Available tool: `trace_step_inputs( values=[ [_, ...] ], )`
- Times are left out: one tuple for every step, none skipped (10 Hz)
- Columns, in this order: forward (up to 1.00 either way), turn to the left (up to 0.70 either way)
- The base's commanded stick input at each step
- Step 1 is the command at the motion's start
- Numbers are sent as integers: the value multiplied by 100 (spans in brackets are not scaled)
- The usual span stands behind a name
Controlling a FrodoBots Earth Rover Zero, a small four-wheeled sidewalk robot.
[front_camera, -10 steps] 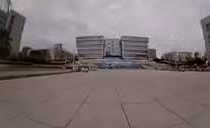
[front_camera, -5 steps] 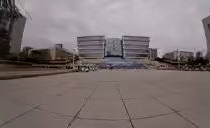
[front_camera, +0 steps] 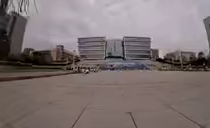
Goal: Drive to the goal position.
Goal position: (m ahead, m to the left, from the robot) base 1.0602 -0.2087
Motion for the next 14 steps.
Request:
trace_step_inputs(
  values=[
    [100,0],
    [100,0],
    [100,0],
    [100,0],
    [100,0],
    [100,0],
    [100,-3],
    [100,-7],
    [100,-7],
    [100,0],
    [100,-2],
    [100,-17],
    [100,-27],
    [100,-4]
  ],
)
